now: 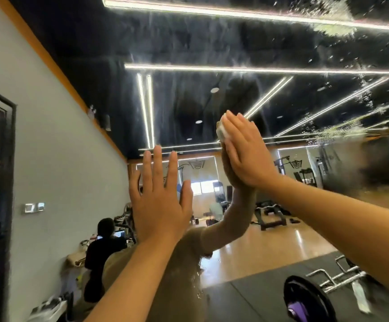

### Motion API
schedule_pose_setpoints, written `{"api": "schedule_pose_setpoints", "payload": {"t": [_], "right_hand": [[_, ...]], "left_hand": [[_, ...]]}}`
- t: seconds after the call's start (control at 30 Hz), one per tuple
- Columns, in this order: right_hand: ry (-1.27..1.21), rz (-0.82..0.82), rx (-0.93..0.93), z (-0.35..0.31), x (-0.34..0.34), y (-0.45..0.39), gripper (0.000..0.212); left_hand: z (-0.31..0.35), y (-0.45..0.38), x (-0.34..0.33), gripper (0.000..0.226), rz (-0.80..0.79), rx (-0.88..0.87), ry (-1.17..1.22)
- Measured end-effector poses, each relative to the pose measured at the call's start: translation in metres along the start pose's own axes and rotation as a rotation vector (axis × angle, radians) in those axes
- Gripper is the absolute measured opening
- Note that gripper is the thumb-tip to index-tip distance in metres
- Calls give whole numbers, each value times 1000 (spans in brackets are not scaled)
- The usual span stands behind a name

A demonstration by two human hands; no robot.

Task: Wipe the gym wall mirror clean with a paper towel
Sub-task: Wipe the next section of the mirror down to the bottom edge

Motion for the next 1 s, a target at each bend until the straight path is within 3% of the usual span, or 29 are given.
{"api": "schedule_pose_setpoints", "payload": {"t": [0.1,0.2,0.3,0.5,0.6,0.77,1.0], "right_hand": [[1,64,-77,8,16,-49,50],[2,127,-73,4,10,-44,51],[-33,120,10,-9,-7,9,49],[116,-81,272,-29,-48,164,50],[157,-162,326,-26,-54,197,48],[214,-193,394,-21,-45,165,49],[46,-63,80,-16,-3,8,52]], "left_hand": [[1,0,0,64,13,1,-23],[1,0,-2,65,15,16,-50],[1,-1,-3,64,6,25,-62],[1,0,-1,63,-49,18,-35],[-1,0,3,65,-103,-8,-30],[-5,20,14,67,-227,-70,75],[-43,84,23,72,-236,37,68]]}}
Point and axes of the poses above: each hand's wrist, its own y-axis away from the middle knuckle, its own x-axis out of the back of the hand, z = x × y, the point moved 5 cm from there along -y, towards the middle knuckle, and after that the axes turned 12 degrees about -z, right-handed, at the moved point
